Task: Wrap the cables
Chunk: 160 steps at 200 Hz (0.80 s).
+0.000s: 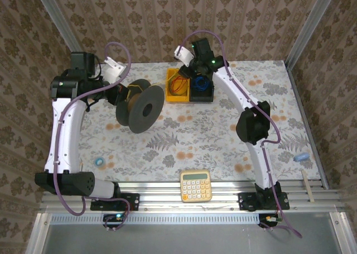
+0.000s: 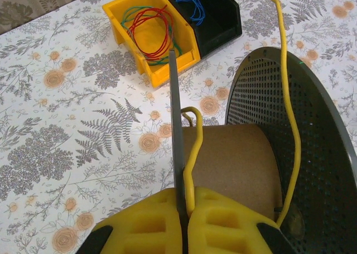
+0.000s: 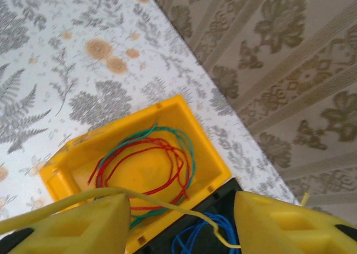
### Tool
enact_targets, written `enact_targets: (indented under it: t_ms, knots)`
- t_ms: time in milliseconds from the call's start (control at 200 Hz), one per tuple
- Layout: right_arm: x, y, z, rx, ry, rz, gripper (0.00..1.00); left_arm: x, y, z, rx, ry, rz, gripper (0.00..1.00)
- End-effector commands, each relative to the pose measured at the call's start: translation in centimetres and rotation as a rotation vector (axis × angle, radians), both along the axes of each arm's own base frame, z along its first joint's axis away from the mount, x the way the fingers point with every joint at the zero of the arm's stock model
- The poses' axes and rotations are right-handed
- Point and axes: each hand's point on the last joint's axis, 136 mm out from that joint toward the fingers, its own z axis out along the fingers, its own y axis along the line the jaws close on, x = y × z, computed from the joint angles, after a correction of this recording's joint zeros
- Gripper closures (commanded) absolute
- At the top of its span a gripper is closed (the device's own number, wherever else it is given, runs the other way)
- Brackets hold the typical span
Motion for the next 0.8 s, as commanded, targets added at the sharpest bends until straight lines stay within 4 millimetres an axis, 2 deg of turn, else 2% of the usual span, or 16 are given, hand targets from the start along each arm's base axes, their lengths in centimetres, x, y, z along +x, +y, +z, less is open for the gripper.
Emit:
enact_targets:
  t_ms: [0,100,260,380,450,495,615,710,795]
  knots:
    - [-1.3,0.6,4.8,0.111,-0.084,0.046,0.42,-0.8,-0.7,3.0,-0.048,-0.096,-0.049,1.00]
    - [-2.0,0.3,4.7,0.162,-0.092,0.070,0.37,-0.9,-0.7,3.2,-0.051,-0.096,-0.052,1.00]
    - [-2.8,-0.2,4.5,0.201,-0.136,0.095,0.20,-1.0,-0.9,3.4,-0.060,-0.098,-0.059,1.00]
    - [-3.1,-0.5,4.2,0.212,-0.128,0.088,0.22,-1.1,-0.9,3.5,-0.064,-0.101,-0.060,1.00]
    - [-3.2,-0.7,4.0,0.221,-0.120,0.083,0.29,-1.1,-0.9,3.7,-0.063,-0.107,-0.058,1.00]
    - [-3.4,-0.8,3.9,0.225,-0.114,0.081,0.37,-1.1,-0.9,3.9,-0.065,-0.113,-0.060,1.00]
    - [-3.4,-1.3,3.1,0.226,-0.096,0.066,0.75,-1.3,-0.9,4.3,-0.067,-0.123,-0.063,1.00]
    - [-3.3,-1.7,2.6,0.217,-0.084,0.049,1.00,-1.4,-1.0,4.7,-0.070,-0.131,-0.066,1.00]
    - [-3.1,-2.1,2.0,0.189,-0.054,0.020,1.00,-1.6,-1.1,5.0,-0.079,-0.133,-0.074,1.00]
